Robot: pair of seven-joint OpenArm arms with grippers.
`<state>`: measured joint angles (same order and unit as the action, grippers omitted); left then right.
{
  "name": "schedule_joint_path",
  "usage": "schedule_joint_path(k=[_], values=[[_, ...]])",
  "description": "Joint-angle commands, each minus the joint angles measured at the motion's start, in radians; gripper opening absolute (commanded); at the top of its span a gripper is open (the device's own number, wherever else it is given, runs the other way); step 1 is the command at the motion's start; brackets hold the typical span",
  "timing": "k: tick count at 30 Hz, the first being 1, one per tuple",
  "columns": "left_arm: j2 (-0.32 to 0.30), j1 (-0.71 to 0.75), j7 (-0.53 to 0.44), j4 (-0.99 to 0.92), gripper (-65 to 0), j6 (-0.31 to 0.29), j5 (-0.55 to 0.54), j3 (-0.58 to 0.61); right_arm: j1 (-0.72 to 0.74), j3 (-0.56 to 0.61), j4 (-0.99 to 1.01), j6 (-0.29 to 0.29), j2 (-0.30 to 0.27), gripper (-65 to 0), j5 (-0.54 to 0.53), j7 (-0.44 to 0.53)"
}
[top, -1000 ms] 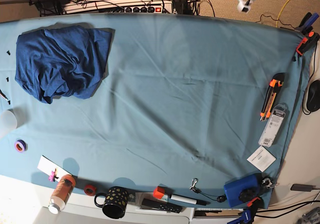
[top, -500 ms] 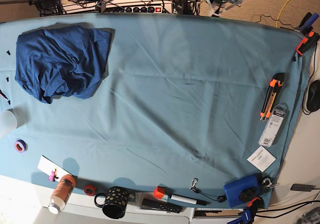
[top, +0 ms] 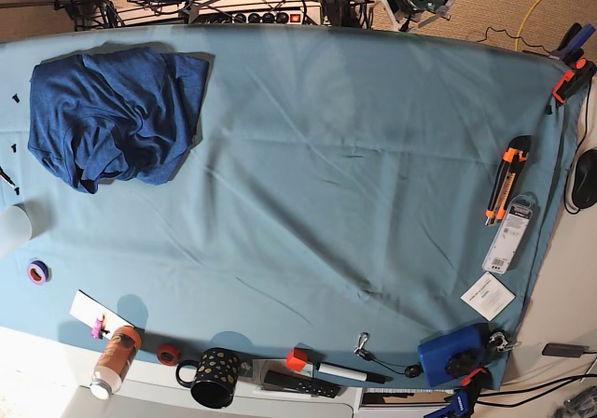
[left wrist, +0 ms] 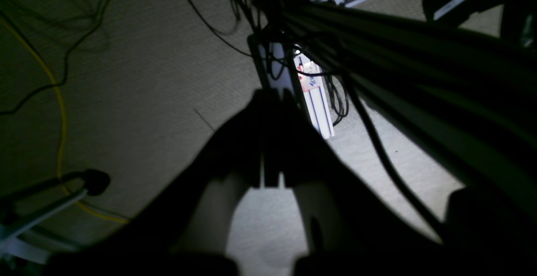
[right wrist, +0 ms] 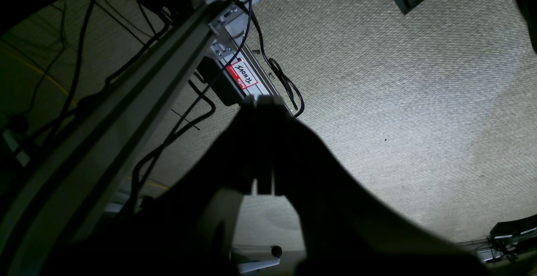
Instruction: Layout the t-shirt on the table in an organized manner, then fold the t-shirt properly
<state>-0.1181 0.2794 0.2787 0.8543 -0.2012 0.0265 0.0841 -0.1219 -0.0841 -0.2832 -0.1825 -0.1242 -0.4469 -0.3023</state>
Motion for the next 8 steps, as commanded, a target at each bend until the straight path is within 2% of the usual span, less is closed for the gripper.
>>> schedule_joint_path(k=[1,8], values=[[0.009,0.003,-0.007,0.007,-65.0,-0.005,0.0,0.001,-0.003,-0.001,-0.006,-0.004,-0.006,-65.0,-0.006,-0.002],[0.02,-0.032,-0.009,0.007,-65.0,-0.006,0.0,0.001,-0.002,-0.001,-0.006,-0.003,-0.006,-65.0,-0.005,-0.011]])
